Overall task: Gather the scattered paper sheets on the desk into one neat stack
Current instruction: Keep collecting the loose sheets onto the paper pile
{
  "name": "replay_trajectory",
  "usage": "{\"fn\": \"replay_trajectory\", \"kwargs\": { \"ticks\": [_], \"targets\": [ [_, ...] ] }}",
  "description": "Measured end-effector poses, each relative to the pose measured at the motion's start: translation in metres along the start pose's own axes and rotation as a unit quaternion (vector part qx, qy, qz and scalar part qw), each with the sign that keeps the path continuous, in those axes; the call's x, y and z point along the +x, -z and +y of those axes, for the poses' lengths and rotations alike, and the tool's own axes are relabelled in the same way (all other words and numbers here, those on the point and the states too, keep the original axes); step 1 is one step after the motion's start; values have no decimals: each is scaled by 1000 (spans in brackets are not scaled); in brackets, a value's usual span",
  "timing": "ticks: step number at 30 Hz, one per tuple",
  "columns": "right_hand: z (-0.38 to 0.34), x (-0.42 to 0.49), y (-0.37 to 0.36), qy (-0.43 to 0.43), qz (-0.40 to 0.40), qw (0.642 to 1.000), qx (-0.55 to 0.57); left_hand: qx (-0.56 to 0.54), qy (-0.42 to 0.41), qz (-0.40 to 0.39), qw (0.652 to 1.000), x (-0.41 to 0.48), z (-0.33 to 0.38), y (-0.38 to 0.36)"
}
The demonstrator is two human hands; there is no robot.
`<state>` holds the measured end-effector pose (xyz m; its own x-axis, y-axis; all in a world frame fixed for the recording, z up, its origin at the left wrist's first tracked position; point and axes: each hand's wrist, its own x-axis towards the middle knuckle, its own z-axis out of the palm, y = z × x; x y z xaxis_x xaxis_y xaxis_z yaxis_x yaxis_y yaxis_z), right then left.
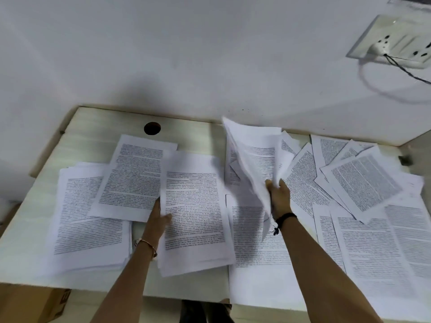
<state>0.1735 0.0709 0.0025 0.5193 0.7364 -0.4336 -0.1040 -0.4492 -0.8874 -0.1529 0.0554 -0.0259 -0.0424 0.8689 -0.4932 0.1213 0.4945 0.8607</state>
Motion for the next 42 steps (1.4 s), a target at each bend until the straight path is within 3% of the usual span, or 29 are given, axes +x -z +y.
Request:
{"fn": "replay_trajectory", "kwargs": {
  "ticks": [5,10,16,18,22,25,28,31,34,37,39,42],
  "targets": [
    [12,-15,-9,16,-45,996,-76,-33,28,81,996,-1,-15,4],
    [21,-35,-26,27,-124,983,-131,-106,14,-3,994,-11,-14,-4],
    [50,-48,-40,49,-117,948,-293,-125,84,-48,987,-5,-20,-22],
    [61,-51,-41,60,-136,934,-325,-104,109,-20,988,-6,-23,-29],
    [70,-54,-40,103,-111,938,-310,-28,117,51,991,-4,-25,-35],
    [72,-50,-38,79,-101,947,-296,-1,114,51,992,-1,-29,-35],
    [70,-46,-45,101,-152,920,-347,-26,119,53,991,2,-33,-33],
    [72,-40,-57,131,-84,913,-377,-57,92,24,994,-5,-24,-37],
    [64,-37,-66,112,-67,921,-367,-50,50,-27,997,-6,-19,-38],
    [53,-36,-65,67,-82,956,-273,-110,43,-50,992,0,-13,-29],
    [50,-34,-60,23,-121,975,-187,-171,48,-65,982,3,-4,-20],
    [54,-31,-60,-34,-211,973,-91,-218,48,-90,971,9,9,-8]
  ]
}}
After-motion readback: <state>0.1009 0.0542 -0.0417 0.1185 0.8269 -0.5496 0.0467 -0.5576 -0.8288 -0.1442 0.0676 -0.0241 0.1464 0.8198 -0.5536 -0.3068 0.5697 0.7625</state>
